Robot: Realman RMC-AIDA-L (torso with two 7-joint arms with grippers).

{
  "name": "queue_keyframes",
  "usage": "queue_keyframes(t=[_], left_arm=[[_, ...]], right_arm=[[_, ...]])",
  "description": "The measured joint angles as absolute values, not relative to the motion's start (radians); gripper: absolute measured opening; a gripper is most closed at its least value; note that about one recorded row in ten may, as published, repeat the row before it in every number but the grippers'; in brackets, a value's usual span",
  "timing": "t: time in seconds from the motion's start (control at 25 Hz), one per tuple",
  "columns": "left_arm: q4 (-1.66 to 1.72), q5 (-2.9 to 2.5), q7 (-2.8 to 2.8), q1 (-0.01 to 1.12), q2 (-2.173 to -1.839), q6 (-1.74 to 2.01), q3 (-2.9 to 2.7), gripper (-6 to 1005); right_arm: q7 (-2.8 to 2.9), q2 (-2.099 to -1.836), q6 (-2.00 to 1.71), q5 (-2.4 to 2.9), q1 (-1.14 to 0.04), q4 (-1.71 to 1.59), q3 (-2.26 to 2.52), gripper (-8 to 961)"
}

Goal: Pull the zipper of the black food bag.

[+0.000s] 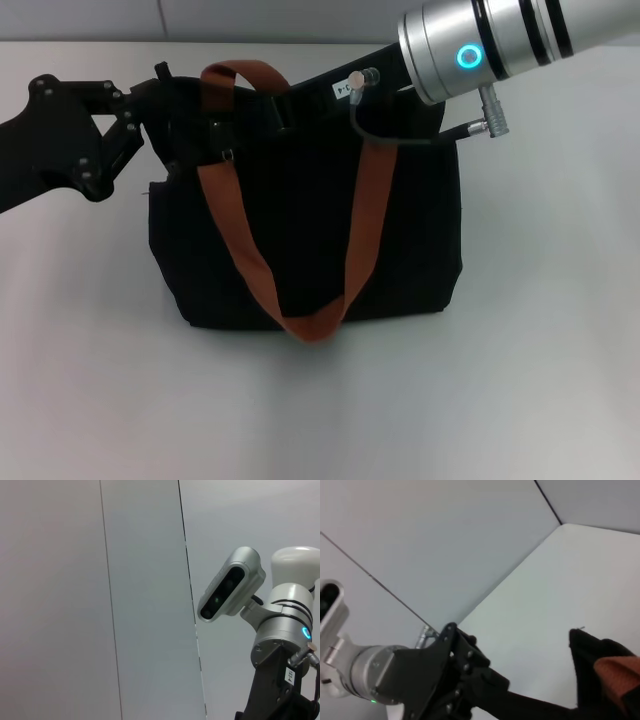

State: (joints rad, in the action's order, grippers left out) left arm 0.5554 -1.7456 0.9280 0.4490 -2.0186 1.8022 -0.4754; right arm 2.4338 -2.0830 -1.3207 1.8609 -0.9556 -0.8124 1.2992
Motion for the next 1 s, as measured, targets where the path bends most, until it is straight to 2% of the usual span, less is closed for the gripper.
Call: queue_keyframes(t=[0.84,1.0], left_arm=[[0.555,-1.742,0.929,0.441,-2.017,1.802,-0.472,70],[0.555,-1.742,0.930,0.440,-2.017,1.802,-0.472,71]], right_arm=[[2.431,-2.080,-1.326,1.836,-0.974,-0.780,1.304,275],[2.430,-2.080,-1.327,1.837,-0.973,-0.779,1.304,150]])
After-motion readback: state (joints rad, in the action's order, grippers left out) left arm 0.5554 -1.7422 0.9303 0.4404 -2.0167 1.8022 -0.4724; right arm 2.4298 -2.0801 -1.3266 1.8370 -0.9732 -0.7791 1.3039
